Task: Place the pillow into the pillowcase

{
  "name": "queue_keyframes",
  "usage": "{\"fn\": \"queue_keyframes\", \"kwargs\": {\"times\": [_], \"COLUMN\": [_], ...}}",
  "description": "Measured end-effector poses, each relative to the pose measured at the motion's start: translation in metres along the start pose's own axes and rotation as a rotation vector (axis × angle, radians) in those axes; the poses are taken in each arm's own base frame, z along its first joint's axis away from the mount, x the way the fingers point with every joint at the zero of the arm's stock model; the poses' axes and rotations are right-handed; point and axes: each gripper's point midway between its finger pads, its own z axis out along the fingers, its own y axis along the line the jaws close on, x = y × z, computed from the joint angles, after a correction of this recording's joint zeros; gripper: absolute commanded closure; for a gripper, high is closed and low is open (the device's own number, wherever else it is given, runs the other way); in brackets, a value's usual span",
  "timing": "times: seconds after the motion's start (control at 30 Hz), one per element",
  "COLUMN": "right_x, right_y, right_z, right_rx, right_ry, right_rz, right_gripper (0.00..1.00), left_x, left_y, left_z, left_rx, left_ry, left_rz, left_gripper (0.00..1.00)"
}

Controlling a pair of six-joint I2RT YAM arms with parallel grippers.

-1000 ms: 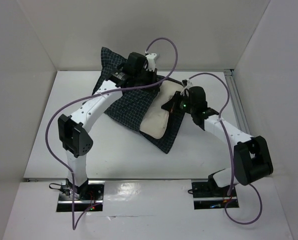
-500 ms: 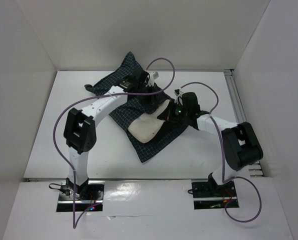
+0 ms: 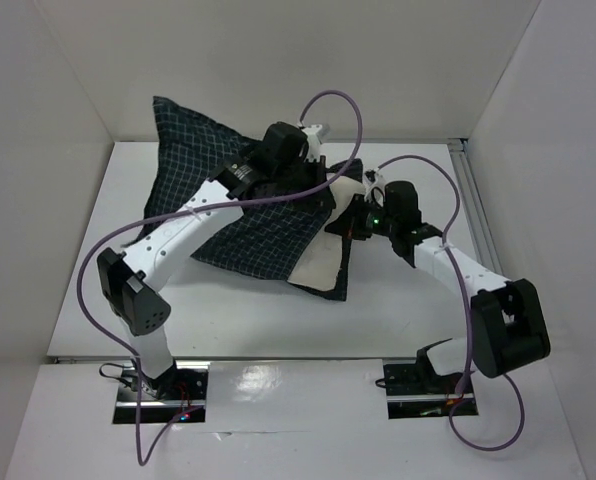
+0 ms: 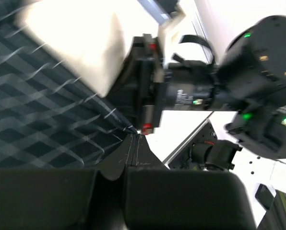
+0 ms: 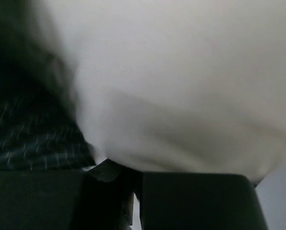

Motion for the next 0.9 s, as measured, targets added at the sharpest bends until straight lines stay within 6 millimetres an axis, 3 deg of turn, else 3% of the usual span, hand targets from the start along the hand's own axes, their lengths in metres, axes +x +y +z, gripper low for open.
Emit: {"fn": "queue_keyframes", "kwargs": {"times": [0.13,0.23,0.3,0.4,0.47,0.57,0.63,0.9], "right_x": [0.002,0.013,0.023,0.027,0.024,0.023,0.025,0.034], "right_y": [-0.018,-0.045,-0.058,-0.055,-0.051,-0.043,-0.036,-0.002], "right_z": [0.022,0.055,0.07,0.072,0.072,0.073,0.073,0.057], "right_rx": [-0.006,-0.007,-0.014,-0.041,-0.062,-0.091,-0.105,-0.14], "right_ry": [0.009,0.081,0.114,0.13,0.121,0.123,0.123,0.112], "right_rz": [0.022,0.078,0.115,0.134,0.125,0.124,0.119,0.113], "right_gripper": [1.0,1.0,1.0,1.0,1.0,1.0,1.0,1.0], "left_x": [0.0,0.012,0.033,0.059,0.062,0.045,0.025,-0.061], "left_y": [0.008,0.042,0.072,0.105,0.117,0.12,0.117,0.104], "left_z": [0.02,0.05,0.063,0.063,0.059,0.052,0.046,0.027], "left_rx": [-0.011,-0.067,-0.128,-0.228,-0.269,-0.274,-0.259,-0.157], "left_ry": [0.02,0.08,0.135,0.195,0.199,0.151,0.102,-0.082], "left_rz": [-0.012,-0.068,-0.107,-0.138,-0.145,-0.13,-0.115,-0.055], "left_gripper": [1.0,1.0,0.96,0.81,0.8,0.82,0.99,1.0]}}
